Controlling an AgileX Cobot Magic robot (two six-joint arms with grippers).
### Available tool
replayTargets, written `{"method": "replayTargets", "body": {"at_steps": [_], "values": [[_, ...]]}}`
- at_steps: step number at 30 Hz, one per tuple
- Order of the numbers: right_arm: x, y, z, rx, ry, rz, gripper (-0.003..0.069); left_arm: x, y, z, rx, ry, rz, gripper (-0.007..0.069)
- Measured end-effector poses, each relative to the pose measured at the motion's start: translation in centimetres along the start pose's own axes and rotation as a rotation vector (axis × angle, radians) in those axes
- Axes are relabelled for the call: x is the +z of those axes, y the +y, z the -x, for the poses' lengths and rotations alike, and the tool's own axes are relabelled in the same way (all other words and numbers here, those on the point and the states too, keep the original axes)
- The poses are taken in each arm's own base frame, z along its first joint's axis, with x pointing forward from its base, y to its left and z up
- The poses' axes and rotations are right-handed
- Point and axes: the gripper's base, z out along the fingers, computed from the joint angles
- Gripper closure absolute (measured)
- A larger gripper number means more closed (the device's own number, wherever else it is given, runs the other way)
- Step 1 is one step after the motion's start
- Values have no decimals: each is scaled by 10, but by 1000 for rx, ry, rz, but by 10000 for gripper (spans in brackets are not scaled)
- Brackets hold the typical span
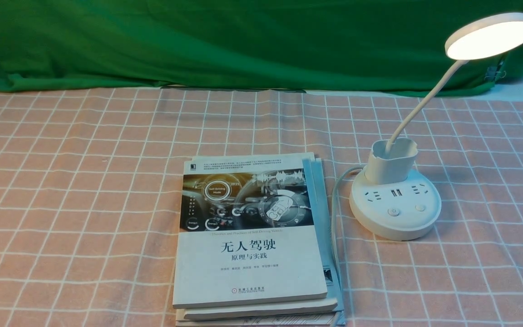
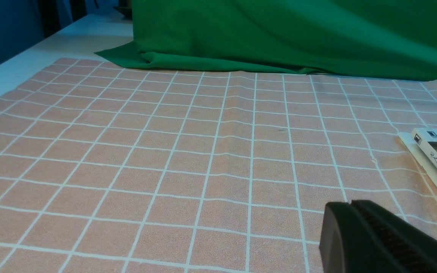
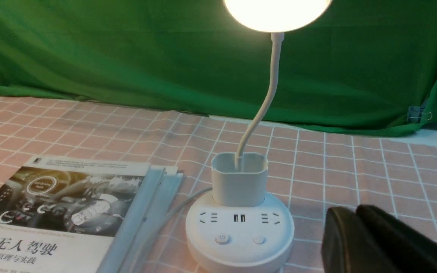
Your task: Turn on the table lamp on the pink coffee tablecloth with your hand.
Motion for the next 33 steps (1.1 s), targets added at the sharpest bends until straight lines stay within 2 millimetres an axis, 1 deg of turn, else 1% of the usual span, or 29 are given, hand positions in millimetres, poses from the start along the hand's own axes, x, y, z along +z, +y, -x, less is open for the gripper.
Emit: {"method": "replayTargets", "body": {"at_steps": [1,4,5,6,8,9,10,11,12,14,17,25,33], "values": [[0,0,-7,-1,-12,0,566,0,0,0,0,0,0,603],[-3,-3,-36,2,-56,-27,558,0,0,0,0,0,0,603],[-3,-3,-36,2,-56,-27,558,0,0,0,0,0,0,603],[-5,-6,-48,5,-67,-62,550,0,0,0,0,0,0,603],[-7,-10,-64,11,-69,-128,543,0,0,0,0,0,0,603],[-8,-14,-76,16,-71,-180,536,0,0,0,0,0,0,603],[-8,-15,-82,19,-71,-208,533,0,0,0,0,0,0,603],[-8,-16,-82,20,-72,-216,533,0,0,0,0,0,0,603],[-10,-18,-87,23,-84,-268,529,0,0,0,0,0,0,603],[-12,-21,-88,21,-85,-315,525,0,0,0,0,0,0,603],[-12,-22,-92,10,-51,-339,519,0,0,0,0,0,0,603],[-12,-21,-97,-6,-1,-316,512,0,0,0,0,0,0,603],[-12,-21,-98,-4,10,-308,496,0,0,0,0,0,0,603]]}}
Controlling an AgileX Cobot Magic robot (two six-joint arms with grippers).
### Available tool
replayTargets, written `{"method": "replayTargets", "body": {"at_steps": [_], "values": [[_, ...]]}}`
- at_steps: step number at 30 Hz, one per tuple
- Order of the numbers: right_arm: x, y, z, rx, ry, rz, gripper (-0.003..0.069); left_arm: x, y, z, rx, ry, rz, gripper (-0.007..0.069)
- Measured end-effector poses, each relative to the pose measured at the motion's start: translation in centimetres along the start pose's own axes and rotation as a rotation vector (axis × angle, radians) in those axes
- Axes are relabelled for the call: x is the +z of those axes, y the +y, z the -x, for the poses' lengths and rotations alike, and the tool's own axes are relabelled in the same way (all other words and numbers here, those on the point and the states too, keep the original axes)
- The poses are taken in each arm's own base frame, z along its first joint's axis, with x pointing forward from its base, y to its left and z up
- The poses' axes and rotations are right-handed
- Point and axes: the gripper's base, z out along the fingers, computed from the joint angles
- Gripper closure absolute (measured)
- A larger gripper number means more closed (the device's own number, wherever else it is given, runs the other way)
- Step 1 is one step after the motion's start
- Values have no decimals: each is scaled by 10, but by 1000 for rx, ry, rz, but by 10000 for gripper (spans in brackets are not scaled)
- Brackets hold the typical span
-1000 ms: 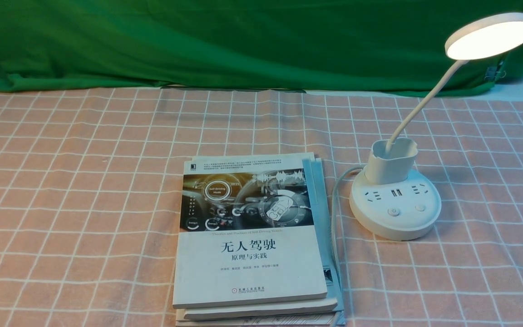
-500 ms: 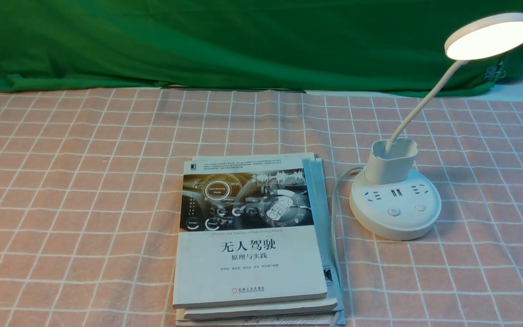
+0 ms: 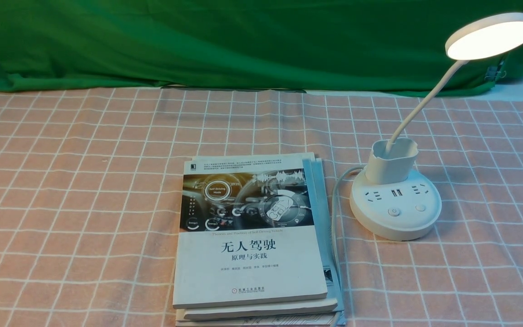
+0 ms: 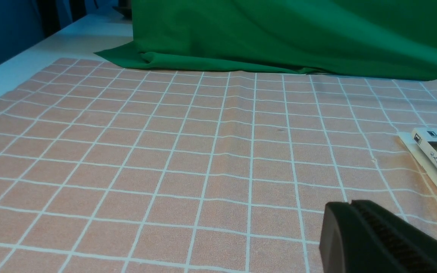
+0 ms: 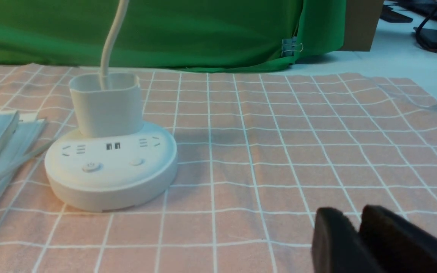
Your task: Turn on the table lamp on the pink coffee tablecloth with your hand.
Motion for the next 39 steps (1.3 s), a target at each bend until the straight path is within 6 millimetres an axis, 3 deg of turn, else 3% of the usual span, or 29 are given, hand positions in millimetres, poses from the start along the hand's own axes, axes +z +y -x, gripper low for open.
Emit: {"method": "replayTargets", "body": {"at_steps": [39], "values": [[0,0,0,0,0,0,422,0,0,0,0,0,0,603]]}}
